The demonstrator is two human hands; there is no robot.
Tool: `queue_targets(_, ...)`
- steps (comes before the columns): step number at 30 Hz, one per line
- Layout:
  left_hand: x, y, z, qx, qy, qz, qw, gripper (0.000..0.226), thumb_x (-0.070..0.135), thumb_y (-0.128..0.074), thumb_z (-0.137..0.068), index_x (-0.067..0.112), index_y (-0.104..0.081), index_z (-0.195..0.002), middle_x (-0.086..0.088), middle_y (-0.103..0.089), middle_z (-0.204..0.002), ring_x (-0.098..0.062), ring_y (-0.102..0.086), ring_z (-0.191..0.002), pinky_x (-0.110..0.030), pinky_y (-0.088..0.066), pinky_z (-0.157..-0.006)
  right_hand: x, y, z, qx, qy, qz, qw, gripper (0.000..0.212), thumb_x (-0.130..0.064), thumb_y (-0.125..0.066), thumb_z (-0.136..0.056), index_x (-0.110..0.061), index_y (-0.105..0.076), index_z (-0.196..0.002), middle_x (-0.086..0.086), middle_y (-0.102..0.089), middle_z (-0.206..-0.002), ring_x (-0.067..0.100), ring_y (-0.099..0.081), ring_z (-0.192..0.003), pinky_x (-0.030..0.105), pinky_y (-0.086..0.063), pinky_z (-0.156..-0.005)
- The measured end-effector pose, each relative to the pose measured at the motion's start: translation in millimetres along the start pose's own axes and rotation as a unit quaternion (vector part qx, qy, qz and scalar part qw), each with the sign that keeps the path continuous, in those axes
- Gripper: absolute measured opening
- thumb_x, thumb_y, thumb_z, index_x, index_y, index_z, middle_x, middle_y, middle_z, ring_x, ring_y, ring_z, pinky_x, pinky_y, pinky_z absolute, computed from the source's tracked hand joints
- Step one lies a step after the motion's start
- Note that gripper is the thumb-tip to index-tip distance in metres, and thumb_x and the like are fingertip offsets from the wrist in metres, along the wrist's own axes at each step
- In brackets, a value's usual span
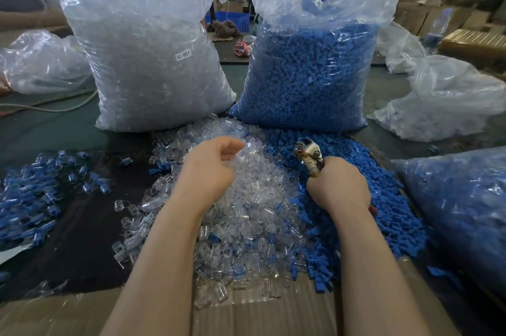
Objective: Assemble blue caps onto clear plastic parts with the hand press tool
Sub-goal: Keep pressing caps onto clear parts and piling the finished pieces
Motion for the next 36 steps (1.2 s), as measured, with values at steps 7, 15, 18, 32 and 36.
queue_targets(7, 4, 2, 0, 0.019, -0.031, 0.009, 0.999, 0.044, -0.005, -0.064, -0.085, 0.03, -0.069, -0.111, 0.022, -0.066, -0.093, 0.008, -0.062, -0.087, -0.003, -0.043, -0.066, -2, 2, -1, 0.016, 0.011, -0.004, 1.0, 0.016, -0.021, -0.06, -0.086, -0.016, -0.046, -0.079, 0.003, -0.052, -0.075, 0.02, -0.047, -0.063, 0.029, -0.028, -0.048)
queue_targets(15, 9, 0, 3, 0.034, -0.041, -0.058, 0.997, 0.026, 0.017, -0.055, -0.098, 0.027, -0.066, -0.119, 0.022, -0.06, -0.084, 0.006, -0.059, -0.067, -0.005, -0.04, -0.051, -5, 8, -4, 0.072, 0.05, -0.097, 0.991, 0.015, -0.026, -0.058, -0.088, -0.016, -0.053, -0.077, 0.003, -0.055, -0.07, 0.019, -0.047, -0.06, 0.028, -0.027, -0.049)
queue_targets(18, 16, 1, 5, 0.045, -0.046, 0.011, 0.998, 0.029, 0.015, -0.047, -0.101, 0.027, -0.065, -0.121, 0.016, -0.06, -0.08, 0.003, -0.051, -0.043, -0.008, -0.037, -0.038, -11, 14, -3, 0.084, 0.079, -0.165, 0.98, 0.013, -0.028, -0.06, -0.087, -0.019, -0.057, -0.078, 0.001, -0.06, -0.072, 0.022, -0.054, -0.066, 0.031, -0.036, -0.052)
queue_targets(32, 19, -1, 5, 0.056, 0.025, 0.205, 0.977, 0.028, 0.011, -0.068, -0.089, 0.026, -0.063, -0.112, 0.01, -0.071, -0.093, -0.009, -0.068, -0.081, -0.02, -0.055, -0.068, -36, 28, 12, 0.112, 0.182, -0.321, 0.923, 0.006, -0.027, -0.068, -0.089, -0.023, -0.064, -0.092, -0.008, -0.066, -0.083, 0.019, -0.062, -0.082, 0.046, -0.052, -0.078)
queue_targets(36, 23, -3, 5, 0.053, 0.02, 0.19, 0.98, 0.022, 0.009, -0.065, -0.091, 0.029, -0.069, -0.1, 0.008, -0.072, -0.093, -0.014, -0.07, -0.09, -0.035, -0.057, -0.088, -40, 28, 13, 0.117, 0.195, -0.33, 0.916, 0.009, -0.03, -0.069, -0.089, -0.024, -0.063, -0.088, -0.013, -0.061, -0.075, 0.009, -0.057, -0.072, 0.033, -0.046, -0.067)
Point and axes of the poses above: each hand's wrist, its own z-axis away from the middle knuckle, its own y-axis out of the back of the hand, x = y × z, the point moved 8 cm from there along -z, towards the middle knuckle
